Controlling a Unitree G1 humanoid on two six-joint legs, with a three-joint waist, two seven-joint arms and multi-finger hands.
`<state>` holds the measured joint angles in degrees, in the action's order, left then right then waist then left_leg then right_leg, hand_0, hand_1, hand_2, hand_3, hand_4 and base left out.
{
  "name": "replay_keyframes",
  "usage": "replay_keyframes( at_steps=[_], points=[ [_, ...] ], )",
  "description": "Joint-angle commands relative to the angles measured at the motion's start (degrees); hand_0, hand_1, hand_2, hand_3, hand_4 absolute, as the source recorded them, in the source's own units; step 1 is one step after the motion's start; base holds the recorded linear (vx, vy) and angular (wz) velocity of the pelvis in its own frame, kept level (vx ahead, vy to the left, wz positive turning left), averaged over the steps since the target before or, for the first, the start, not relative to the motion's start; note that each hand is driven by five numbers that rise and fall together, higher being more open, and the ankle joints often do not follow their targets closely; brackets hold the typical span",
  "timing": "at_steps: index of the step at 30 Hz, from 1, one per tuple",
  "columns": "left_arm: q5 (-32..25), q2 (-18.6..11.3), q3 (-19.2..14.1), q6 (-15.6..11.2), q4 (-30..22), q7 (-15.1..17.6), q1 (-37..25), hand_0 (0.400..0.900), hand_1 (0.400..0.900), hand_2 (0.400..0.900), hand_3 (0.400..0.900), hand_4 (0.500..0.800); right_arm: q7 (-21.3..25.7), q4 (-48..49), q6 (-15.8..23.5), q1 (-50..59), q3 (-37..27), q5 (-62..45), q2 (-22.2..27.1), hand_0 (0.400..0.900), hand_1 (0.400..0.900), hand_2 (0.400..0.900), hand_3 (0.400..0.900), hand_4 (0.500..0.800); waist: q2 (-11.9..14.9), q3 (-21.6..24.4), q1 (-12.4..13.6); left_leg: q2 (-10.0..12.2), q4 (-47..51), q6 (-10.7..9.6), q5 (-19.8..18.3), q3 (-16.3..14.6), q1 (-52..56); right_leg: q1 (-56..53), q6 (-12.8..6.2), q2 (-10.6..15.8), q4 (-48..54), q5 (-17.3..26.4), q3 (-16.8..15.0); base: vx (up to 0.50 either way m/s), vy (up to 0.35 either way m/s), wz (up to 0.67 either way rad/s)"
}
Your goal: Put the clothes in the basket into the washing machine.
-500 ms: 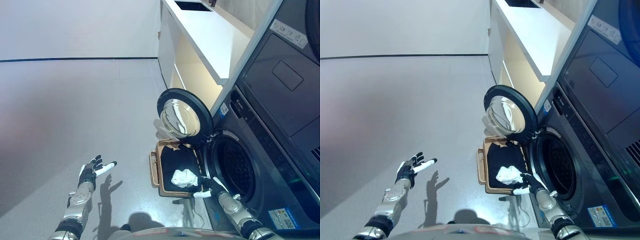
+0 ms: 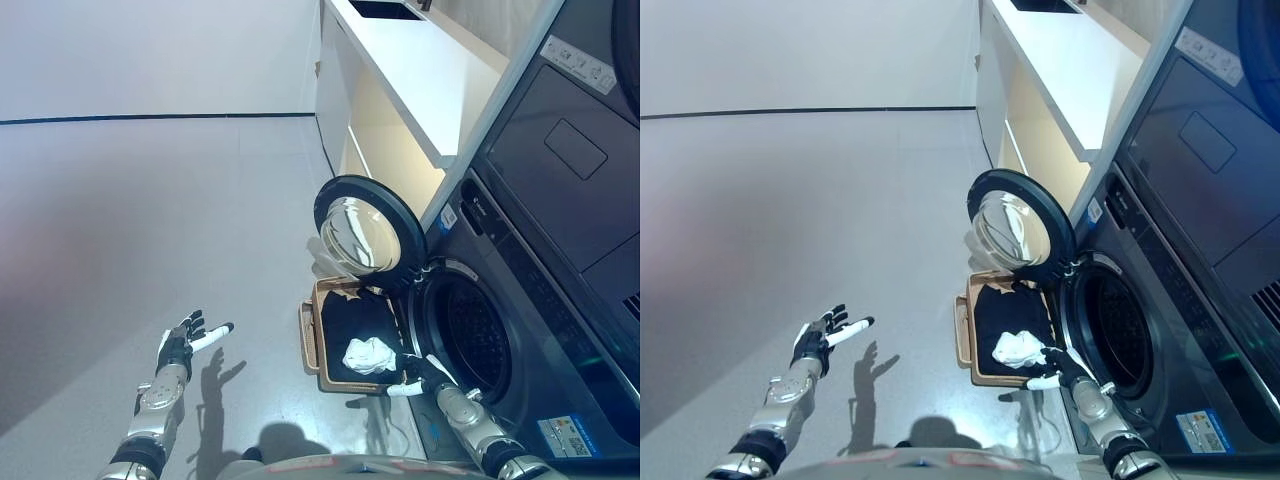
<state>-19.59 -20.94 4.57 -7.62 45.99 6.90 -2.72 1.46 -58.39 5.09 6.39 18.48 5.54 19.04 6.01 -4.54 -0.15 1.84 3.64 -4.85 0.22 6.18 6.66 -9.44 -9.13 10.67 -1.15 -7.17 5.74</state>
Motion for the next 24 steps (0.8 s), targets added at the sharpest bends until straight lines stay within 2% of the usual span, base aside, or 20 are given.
replay_keyframes(
  at_steps=[1, 3, 4, 6, 8, 11, 12, 13, 14, 15, 16, 17, 19, 21, 24],
  points=[
    [0.89, -1.67, -0.90, -4.06, -3.36, 0.35, -4.16, 0.900, 0.900, 0.900, 0.900, 0.800, 1.69, 1.25, 2.64, 2.14, -0.81, -2.09, 4.20, 0.900, 0.900, 0.900, 0.900, 0.800, -1.02, 1.54, 0.40, 1.67, -7.71, 1.37, -6.26, 1.25, -4.54, 13.65, -1.26, 2.15, -9.91, 5.49, -4.84, -0.13, -0.050, 0.34],
    [0.73, -2.11, 0.38, -3.95, -2.54, 0.31, -5.67, 0.900, 0.900, 0.900, 0.900, 0.800, 1.64, 1.60, 2.92, 1.75, -0.21, -2.48, 4.90, 0.900, 0.900, 0.900, 0.900, 0.800, -0.59, 1.11, -0.06, 1.83, -8.89, 1.06, -5.29, 2.66, -7.98, 15.34, -0.22, 0.14, -11.03, 3.84, -8.08, -0.12, -0.124, 0.53],
    [0.58, -2.14, 0.38, -4.03, -1.99, 0.46, -6.11, 0.900, 0.900, 0.900, 0.900, 0.800, 1.55, 1.81, 3.06, 1.54, -0.30, -2.59, 5.00, 0.900, 0.900, 0.900, 0.900, 0.800, -0.52, 1.44, 0.00, 2.43, -8.73, 0.70, -4.92, 3.18, -8.36, 15.98, 0.11, -0.43, -10.85, 3.58, -8.13, -0.02, -0.189, 0.30],
    [-0.87, -1.87, 0.63, -4.13, -1.41, 0.81, -6.66, 0.900, 0.900, 0.900, 0.900, 0.800, 1.61, 2.60, 3.18, 1.35, -0.27, -2.80, 5.93, 0.900, 0.900, 0.900, 0.900, 0.800, -1.02, 1.90, 0.08, 4.08, -9.02, -0.31, -4.20, 4.26, -9.74, 16.75, 1.04, -1.96, -10.12, 3.79, -6.42, 0.02, -0.234, 0.25],
    [-1.36, -1.30, 1.13, -3.61, -0.66, 0.34, -7.45, 0.900, 0.900, 0.900, 0.900, 0.800, 1.76, 2.36, 3.37, 0.97, -0.64, -3.35, 6.90, 0.900, 0.900, 0.900, 0.900, 0.800, -1.58, 2.18, -0.39, 5.41, -11.13, -1.35, -3.99, 6.59, -11.15, 15.41, 2.05, -3.66, -9.61, 2.74, -4.67, 0.10, -0.278, 0.63],
    [-2.15, -0.49, 1.55, -3.32, -2.15, -0.21, -6.88, 0.900, 0.900, 0.900, 0.900, 0.800, 1.59, 4.73, 3.86, -0.63, -1.64, -4.63, 8.99, 0.900, 0.900, 0.900, 0.900, 0.800, -1.98, 0.87, -1.14, 5.75, -21.42, -1.99, -5.83, 8.95, -14.77, 11.79, 4.53, -6.03, -8.75, 1.26, -3.45, 0.07, -0.234, 0.47],
    [-2.15, -0.48, 1.55, -3.32, -2.15, -0.21, -6.87, 0.900, 0.900, 0.900, 0.900, 0.800, 1.59, 4.74, 3.86, -0.63, -1.63, -4.63, 8.99, 0.900, 0.900, 0.900, 0.900, 0.800, -2.01, 0.88, -1.18, 5.75, -21.50, -1.99, -5.88, 9.00, -14.85, 11.80, 4.53, -6.05, -8.75, 1.26, -3.41, 0.01, -0.188, 0.27],
    [-2.42, 0.36, 2.10, -2.84, -2.43, -0.52, -6.83, 0.900, 0.900, 0.900, 0.900, 0.800, 1.52, 5.41, 3.99, -1.08, -1.80, -4.71, 10.61, 0.900, 0.900, 0.900, 0.900, 0.800, -2.44, -1.20, -0.82, 4.43, -31.91, -1.54, -3.68, 11.10, -18.36, 8.95, 6.74, -7.63, -8.99, 0.20, -2.94, 0.02, -0.144, 0.26],
    [-2.80, 0.88, 2.49, -2.65, -1.75, -0.44, -7.30, 0.900, 0.900, 0.900, 0.900, 0.800, 1.83, 4.97, 3.94, -1.25, -2.05, -4.89, 11.14, 0.900, 0.900, 0.900, 0.900, 0.800, -2.86, -1.84, -0.60, 3.84, -32.52, -1.28, -0.22, 12.05, -18.79, 8.09, 7.62, -8.35, -9.34, -0.41, -2.64, 0.01, -0.145, 0.34],
    [-2.99, 0.97, 2.87, -2.69, -1.49, -0.61, -7.52, 0.900, 0.900, 0.900, 0.900, 0.800, 1.91, 4.63, 3.86, -1.24, -2.31, -5.08, 11.05, 0.900, 0.900, 0.900, 0.900, 0.800, -3.03, -2.31, -0.63, 3.66, -32.09, -1.43, 2.48, 12.47, -20.26, 7.25, 7.79, -8.59, -9.13, -0.80, -2.09, 0.03, -0.031, 0.30],
    [-3.53, 1.25, 3.04, -2.67, -0.53, -0.51, -7.79, 0.900, 0.900, 0.900, 0.900, 0.800, 2.29, 3.91, 3.72, -1.10, -3.01, -5.76, 11.05, 0.900, 0.900, 0.900, 0.900, 0.800, -3.48, -2.40, -0.89, 5.17, -27.59, -2.03, 6.74, 11.33, -23.73, 6.62, 7.90, -9.09, -8.73, -1.72, -0.79, 0.06, -0.037, 0.10],
    [-3.51, 1.12, 3.11, -2.64, -0.17, -0.34, -7.90, 0.900, 0.900, 0.900, 0.900, 0.800, 2.31, 3.66, 3.81, -0.82, -3.07, -6.14, 10.77, 0.900, 0.900, 0.900, 0.900, 0.800, -3.07, -2.45, -0.52, 5.01, -25.22, -1.82, 6.86, 11.19, -24.91, 7.24, 8.07, -9.16, -9.12, -1.74, -1.10, 0.10, -0.053, -0.04],
    [-3.96, 0.76, 3.24, -2.84, 0.55, 0.45, -8.61, 0.900, 0.900, 0.900, 0.900, 0.800, 3.04, 2.15, 3.99, 0.79, -2.20, -6.38, 10.51, 0.900, 0.900, 0.900, 0.900, 0.800, -3.52, -3.45, 0.48, 6.82, -17.07, -1.92, 11.30, 12.61, -27.00, 8.29, 8.02, -10.44, -11.15, -3.23, -1.99, 0.16, -0.042, -0.35],
    [-4.78, 0.81, 3.07, -3.13, 2.14, 1.01, -8.95, 0.900, 0.900, 0.900, 0.900, 0.800, 3.72, 1.18, 4.17, 2.30, -1.20, -6.48, 10.06, 0.900, 0.900, 0.900, 0.900, 0.800, -4.17, -4.49, 1.41, 9.01, -10.64, -1.73, 12.67, 13.18, -27.13, 8.00, 7.89, -11.16, -13.65, -5.12, -3.73, 0.22, 0.012, -0.46],
    [-6.20, 1.28, 2.31, -3.76, 3.22, 1.60, -8.76, 0.900, 0.900, 0.900, 0.900, 0.800, 4.34, 0.38, 4.37, 4.29, -0.45, -6.57, 9.97, 0.900, 0.900, 0.900, 0.900, 0.800, -5.53, -4.90, 2.53, 11.86, -4.55, -2.53, 13.18, 11.66, -26.51, 6.93, 7.01, -11.16, -15.65, -8.20, -6.98, 0.28, 0.105, -0.59]
  ],
)
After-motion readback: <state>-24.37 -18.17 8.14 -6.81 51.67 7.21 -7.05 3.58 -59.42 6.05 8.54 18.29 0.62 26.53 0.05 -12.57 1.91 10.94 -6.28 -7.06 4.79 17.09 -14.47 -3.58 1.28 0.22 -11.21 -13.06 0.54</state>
